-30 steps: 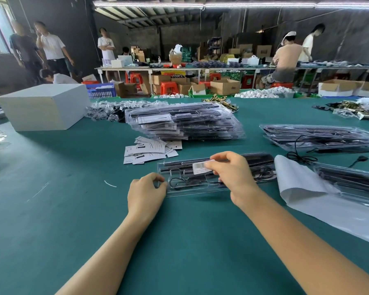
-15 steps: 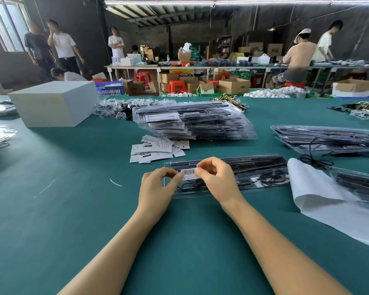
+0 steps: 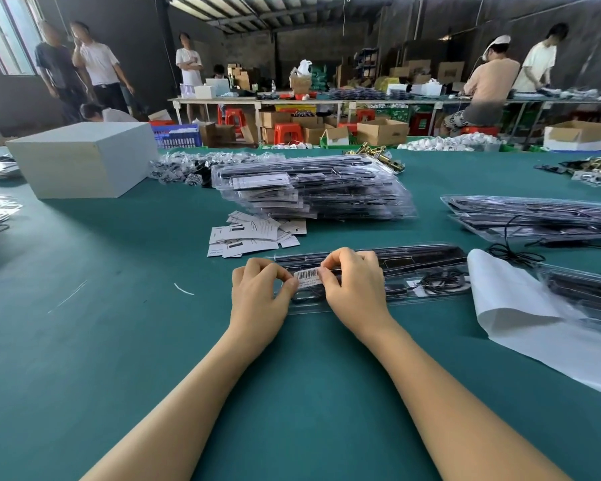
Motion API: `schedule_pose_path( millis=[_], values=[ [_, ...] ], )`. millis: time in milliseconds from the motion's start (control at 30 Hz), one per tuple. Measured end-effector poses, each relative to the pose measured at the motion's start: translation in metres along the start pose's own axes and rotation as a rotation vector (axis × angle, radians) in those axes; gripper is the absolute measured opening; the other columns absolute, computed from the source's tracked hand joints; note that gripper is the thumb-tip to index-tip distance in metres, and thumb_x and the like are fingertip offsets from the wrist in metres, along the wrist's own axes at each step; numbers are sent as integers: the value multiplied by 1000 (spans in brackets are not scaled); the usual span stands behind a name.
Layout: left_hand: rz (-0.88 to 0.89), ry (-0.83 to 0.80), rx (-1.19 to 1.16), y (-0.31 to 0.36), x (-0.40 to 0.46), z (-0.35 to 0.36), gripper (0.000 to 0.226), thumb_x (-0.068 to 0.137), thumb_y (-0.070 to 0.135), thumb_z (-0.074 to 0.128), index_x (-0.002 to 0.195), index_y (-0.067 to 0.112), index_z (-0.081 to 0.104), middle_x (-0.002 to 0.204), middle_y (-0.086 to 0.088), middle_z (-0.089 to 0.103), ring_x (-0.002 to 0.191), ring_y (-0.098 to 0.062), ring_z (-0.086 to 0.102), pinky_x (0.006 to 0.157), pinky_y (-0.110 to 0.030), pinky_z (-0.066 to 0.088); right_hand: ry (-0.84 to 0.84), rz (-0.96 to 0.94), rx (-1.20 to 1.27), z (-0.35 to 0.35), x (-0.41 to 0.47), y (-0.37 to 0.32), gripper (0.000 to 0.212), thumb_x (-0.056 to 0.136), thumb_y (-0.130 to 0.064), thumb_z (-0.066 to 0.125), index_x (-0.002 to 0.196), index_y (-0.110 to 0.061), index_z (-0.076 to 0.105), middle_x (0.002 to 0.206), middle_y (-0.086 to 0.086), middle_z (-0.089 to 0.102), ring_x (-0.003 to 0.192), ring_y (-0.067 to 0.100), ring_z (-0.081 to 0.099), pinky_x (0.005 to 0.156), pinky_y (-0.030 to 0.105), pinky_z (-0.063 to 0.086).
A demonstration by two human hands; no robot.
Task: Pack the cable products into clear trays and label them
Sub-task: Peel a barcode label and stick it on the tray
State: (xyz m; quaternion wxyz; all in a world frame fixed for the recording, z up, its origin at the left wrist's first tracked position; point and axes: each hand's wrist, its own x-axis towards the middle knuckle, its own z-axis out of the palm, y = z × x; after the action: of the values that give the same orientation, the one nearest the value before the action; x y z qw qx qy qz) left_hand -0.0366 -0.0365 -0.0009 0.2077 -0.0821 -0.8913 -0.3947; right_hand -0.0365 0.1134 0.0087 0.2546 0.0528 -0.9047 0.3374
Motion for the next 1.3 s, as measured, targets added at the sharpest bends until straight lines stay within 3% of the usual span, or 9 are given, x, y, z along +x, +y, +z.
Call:
schedule_pose_path(
  millis=[167,567,767,900,967,1033,1100,1167,1300],
  values=[
    [-62,-44,14,1,2,6,15,94,22,57,83,12,60,117,3,49,116,-20,32,88,-23,22,-44,148,38,0,4,0,10,87,-29,62,78,-25,58,105,-5,57,108,19,41,95,41,33],
    [-165,-152,72,2,5,6,25,95,29,53,72,20,55,129,3,42,122,-20,26,90,-22,17,-92,206,7,3,5,0,23,85,-24,59,66,-32,50,95,-10,54,102,19,42,92,37,37],
    [-160,-130,112,3,2,9,21,93,27,53,78,12,59,123,0,43,120,-24,28,91,-24,23,-88,177,-79,6,4,3,12,84,-24,59,73,-27,55,91,-9,53,99,19,43,82,32,36],
    [-206,-72,88,5,2,8,16,88,23,56,87,10,46,106,-5,37,107,-26,31,89,-28,26,-91,156,-129,7,3,4,5,85,-27,58,82,-23,57,99,-4,56,101,22,44,81,31,35],
    [-138,-39,82,6,-1,5,15,89,18,56,102,12,52,109,-6,38,104,-26,32,90,-29,26,-71,151,-156,7,3,5,15,87,-24,57,99,-17,56,108,2,55,104,25,45,82,33,35],
    [10,-11,183,9,-6,4,32,91,13,51,121,21,58,118,-7,43,110,-28,34,97,-34,29,-45,151,-167,7,3,5,26,90,-21,54,113,-11,51,116,7,53,108,28,44,86,35,35],
    [136,-36,403,12,-12,6,40,94,21,45,133,30,53,136,-2,39,127,-28,27,105,-40,24,-19,154,-212,8,1,5,33,93,-29,52,120,-10,49,123,11,50,112,30,42,89,37,34],
    [182,-153,560,14,-19,11,46,98,36,30,144,33,36,155,4,20,142,-24,5,114,-47,6,-6,169,-316,10,0,6,48,92,-48,49,123,-11,49,131,12,46,120,32,38,94,40,32],
    [117,-352,595,12,-24,16,60,94,48,13,151,27,13,161,10,-6,144,-22,-22,112,-56,-13,-70,205,-393,15,1,6,73,85,-71,38,133,-16,43,154,12,20,145,32,2,113,52,9]
  ],
)
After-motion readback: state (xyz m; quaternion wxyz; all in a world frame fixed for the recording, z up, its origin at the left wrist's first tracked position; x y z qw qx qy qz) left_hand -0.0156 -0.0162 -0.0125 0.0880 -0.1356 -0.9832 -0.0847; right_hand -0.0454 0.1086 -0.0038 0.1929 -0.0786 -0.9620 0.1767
